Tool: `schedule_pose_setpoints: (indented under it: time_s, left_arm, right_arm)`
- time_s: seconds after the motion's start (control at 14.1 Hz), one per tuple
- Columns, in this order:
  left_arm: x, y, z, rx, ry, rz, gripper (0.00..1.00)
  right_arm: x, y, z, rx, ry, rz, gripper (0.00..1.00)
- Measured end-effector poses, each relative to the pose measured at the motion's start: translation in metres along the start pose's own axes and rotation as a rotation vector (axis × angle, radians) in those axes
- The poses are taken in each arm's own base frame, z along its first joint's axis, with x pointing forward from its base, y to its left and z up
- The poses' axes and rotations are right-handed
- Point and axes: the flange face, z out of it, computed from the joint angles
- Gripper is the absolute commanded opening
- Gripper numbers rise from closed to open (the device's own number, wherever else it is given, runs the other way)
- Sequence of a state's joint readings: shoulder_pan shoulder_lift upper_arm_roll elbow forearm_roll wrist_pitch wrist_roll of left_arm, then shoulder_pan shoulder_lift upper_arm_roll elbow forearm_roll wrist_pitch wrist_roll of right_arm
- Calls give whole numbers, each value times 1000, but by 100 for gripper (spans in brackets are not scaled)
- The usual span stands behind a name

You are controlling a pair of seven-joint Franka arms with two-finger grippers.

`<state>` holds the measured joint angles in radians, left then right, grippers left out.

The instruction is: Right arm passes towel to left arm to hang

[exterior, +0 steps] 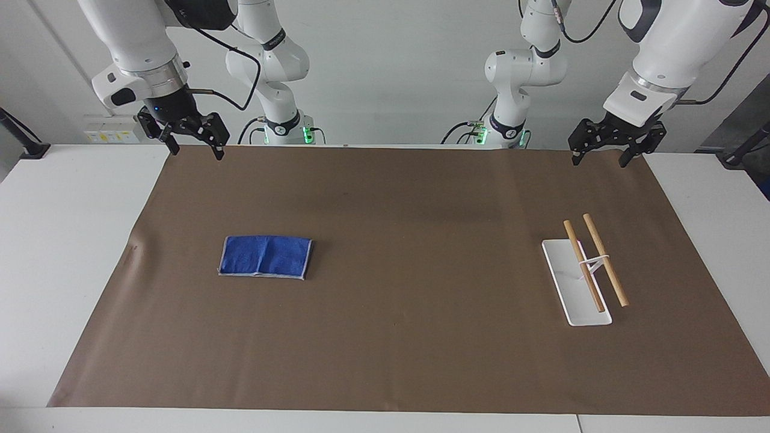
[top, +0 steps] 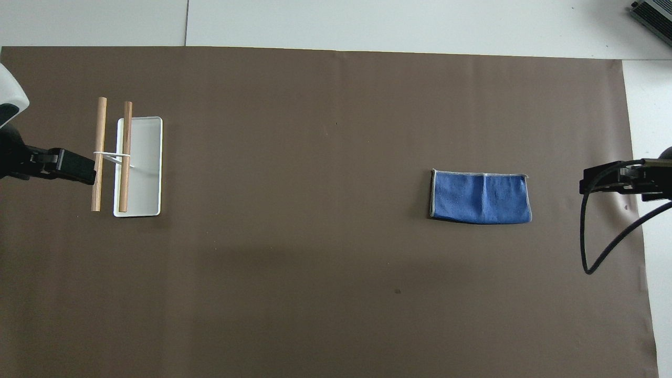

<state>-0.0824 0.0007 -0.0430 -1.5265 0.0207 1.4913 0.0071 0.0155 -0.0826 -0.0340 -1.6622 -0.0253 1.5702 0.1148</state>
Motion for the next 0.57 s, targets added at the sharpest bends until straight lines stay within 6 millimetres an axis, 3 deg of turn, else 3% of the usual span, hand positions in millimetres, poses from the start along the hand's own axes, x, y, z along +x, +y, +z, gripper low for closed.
schedule_pose_setpoints:
  time_s: [0.57]
  left_arm:
    - [0, 0, 0, 0, 0, 0, 100]
  right_arm:
    - [-1, 0, 7, 3, 21, -1, 100]
